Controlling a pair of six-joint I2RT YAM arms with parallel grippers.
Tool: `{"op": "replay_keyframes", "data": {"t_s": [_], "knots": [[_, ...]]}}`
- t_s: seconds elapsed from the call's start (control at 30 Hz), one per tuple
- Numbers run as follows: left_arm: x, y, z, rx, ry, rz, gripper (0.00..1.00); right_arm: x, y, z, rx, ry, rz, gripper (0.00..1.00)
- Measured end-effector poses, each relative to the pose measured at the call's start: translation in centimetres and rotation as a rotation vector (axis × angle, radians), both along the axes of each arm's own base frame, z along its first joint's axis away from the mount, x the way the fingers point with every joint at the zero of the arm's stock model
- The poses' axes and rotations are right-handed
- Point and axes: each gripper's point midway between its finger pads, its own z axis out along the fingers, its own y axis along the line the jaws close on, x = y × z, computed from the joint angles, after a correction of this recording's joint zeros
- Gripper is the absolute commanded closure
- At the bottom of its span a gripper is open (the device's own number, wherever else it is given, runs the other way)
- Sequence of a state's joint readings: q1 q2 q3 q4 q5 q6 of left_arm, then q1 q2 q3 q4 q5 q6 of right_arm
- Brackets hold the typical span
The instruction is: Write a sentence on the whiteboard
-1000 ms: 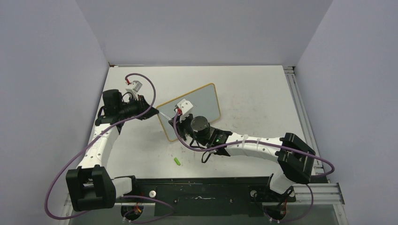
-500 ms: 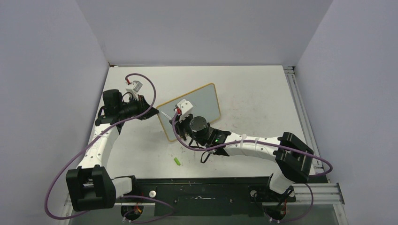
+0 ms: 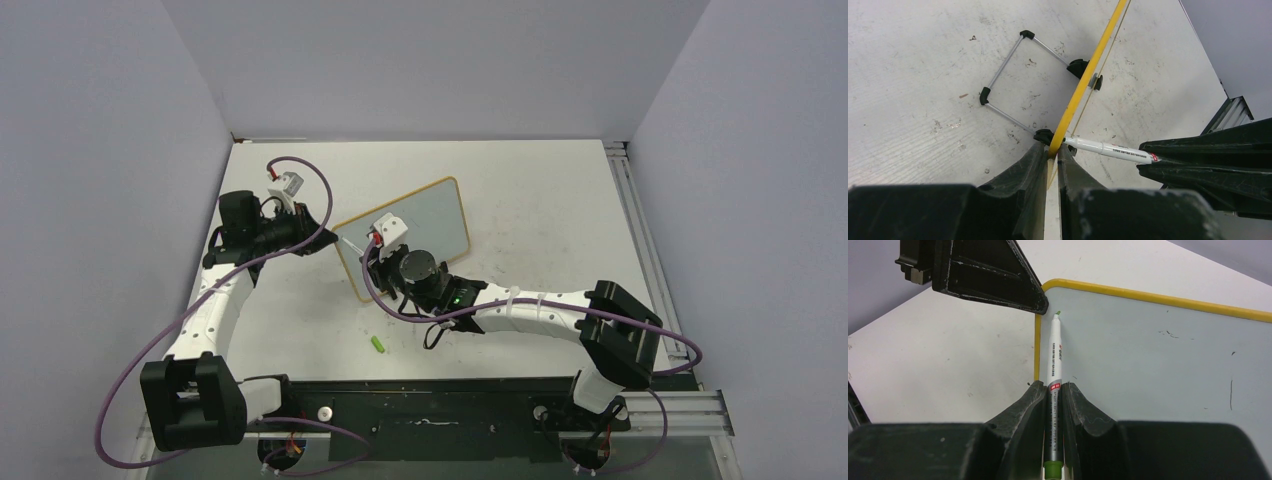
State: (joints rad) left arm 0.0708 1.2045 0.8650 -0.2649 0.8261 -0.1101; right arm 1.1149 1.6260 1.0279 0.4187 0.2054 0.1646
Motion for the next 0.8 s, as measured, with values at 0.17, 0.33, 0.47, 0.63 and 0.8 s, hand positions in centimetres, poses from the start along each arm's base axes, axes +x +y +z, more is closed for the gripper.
{"op": "replay_keyframes", "data": {"t_s": [0.17, 0.33, 0.47, 0.63, 0.8], "knots": [[0.0, 0.0, 0.0, 0.002, -0.001, 0.003, 1.00, -0.1, 0.0, -0.2, -0.005, -0.001, -0.007, 0.95], [0.0, 0.0, 0.0, 0.002, -0.001, 0.002, 1.00, -0.1, 0.0, -0.2, -0.006, -0.003, -0.016, 0.95], [0.0, 0.0, 0.0, 0.004, -0.003, 0.000, 1.00, -0.1, -0.1, -0.2, -0.008, -0.003, -0.022, 0.95], [0.0, 0.0, 0.0, 0.005, -0.004, 0.002, 1.00, -0.5, -0.3, -1.0, -0.023, 0.004, -0.027, 0.95], [0.0, 0.0, 0.0, 0.006, -0.004, 0.003, 1.00, -1.2, -0.8, -2.8, -0.062, 0.019, -0.026, 0.95]]}}
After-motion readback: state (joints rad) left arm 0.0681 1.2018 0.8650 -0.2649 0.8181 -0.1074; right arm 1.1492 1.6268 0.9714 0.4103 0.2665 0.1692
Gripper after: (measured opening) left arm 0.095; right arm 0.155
